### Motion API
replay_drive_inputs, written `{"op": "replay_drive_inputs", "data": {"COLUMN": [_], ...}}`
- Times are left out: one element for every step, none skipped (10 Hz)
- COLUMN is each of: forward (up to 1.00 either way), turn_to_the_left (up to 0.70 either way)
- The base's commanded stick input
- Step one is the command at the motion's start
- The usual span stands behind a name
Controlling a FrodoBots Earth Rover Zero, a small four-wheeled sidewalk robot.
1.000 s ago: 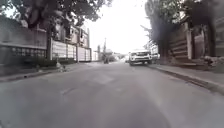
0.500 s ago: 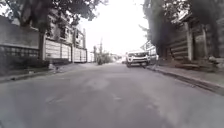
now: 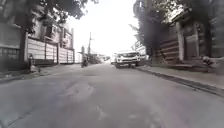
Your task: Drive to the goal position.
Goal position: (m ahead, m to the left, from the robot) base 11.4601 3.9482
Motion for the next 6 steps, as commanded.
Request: {"op": "replay_drive_inputs", "data": {"forward": [1.0,1.0,1.0,1.0,1.0,1.0], "turn_to_the_left": [0.0,0.0,0.0,0.0,0.0,0.0]}}
